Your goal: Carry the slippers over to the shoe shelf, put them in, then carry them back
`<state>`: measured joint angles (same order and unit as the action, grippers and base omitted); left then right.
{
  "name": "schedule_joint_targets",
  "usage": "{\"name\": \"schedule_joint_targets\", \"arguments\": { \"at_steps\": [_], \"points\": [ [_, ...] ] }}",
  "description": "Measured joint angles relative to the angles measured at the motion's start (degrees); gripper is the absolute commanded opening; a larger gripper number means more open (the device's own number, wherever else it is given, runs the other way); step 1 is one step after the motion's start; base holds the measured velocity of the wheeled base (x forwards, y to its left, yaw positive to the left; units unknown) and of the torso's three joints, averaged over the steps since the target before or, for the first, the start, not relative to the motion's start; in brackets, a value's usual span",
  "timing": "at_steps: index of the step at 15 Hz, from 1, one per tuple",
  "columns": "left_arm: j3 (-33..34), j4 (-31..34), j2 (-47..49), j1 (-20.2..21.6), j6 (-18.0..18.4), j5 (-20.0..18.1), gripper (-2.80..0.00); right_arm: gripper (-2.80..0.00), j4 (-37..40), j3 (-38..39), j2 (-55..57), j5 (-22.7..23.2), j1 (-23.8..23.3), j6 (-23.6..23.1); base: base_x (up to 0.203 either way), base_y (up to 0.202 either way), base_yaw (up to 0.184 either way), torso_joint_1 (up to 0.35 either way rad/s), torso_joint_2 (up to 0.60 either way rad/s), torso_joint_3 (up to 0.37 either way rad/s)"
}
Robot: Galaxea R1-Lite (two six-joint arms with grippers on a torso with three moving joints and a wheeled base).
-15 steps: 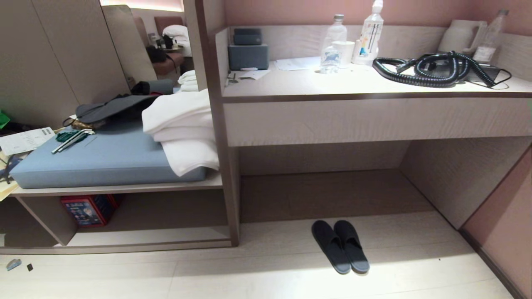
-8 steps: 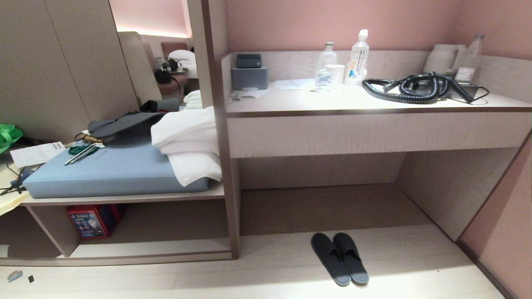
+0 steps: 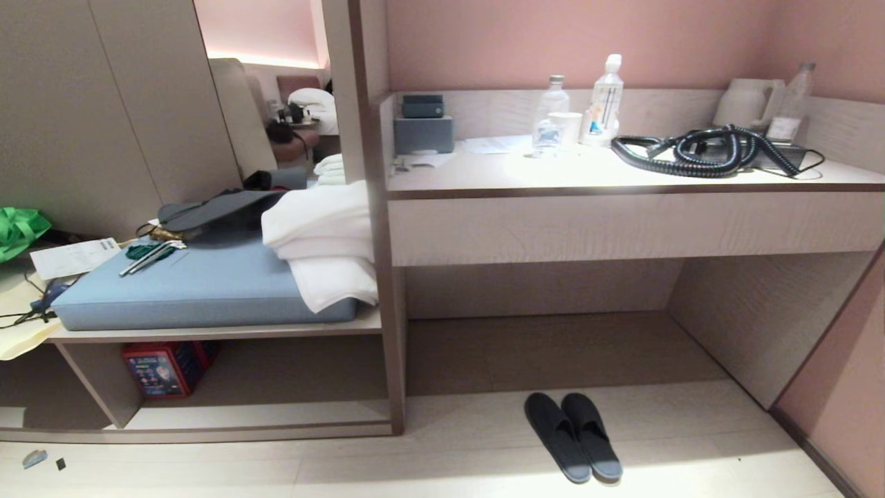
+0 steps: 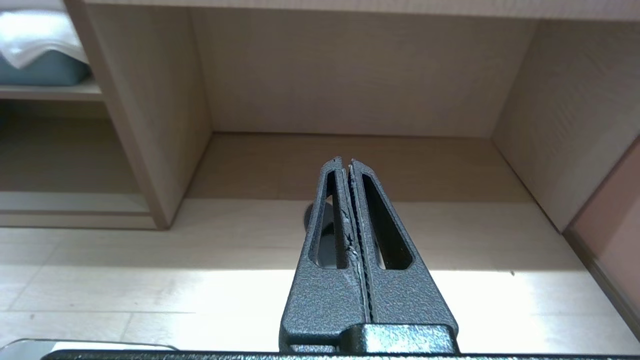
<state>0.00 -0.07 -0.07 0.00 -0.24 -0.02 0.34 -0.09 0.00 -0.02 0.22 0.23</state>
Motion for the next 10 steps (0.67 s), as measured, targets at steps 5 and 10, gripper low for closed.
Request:
{"name": "schedule_joint_targets", "arguments": {
  "at_steps": [5,10],
  "points": [
    [0.0,0.0,0.0,0.0,0.0,0.0,-2.80,-2.80,0.0,0.0,0.0,-0.1,0.0,0.0,0.000,0.183,-0.001,0.001,0.00,0.005],
    [0.0,0.0,0.0,0.0,0.0,0.0,-2.80,-2.80,0.0,0.0,0.0,0.0,0.0,0.0,0.000,0.194,-0.002,0.002,0.00,0.002]
  ]
}}
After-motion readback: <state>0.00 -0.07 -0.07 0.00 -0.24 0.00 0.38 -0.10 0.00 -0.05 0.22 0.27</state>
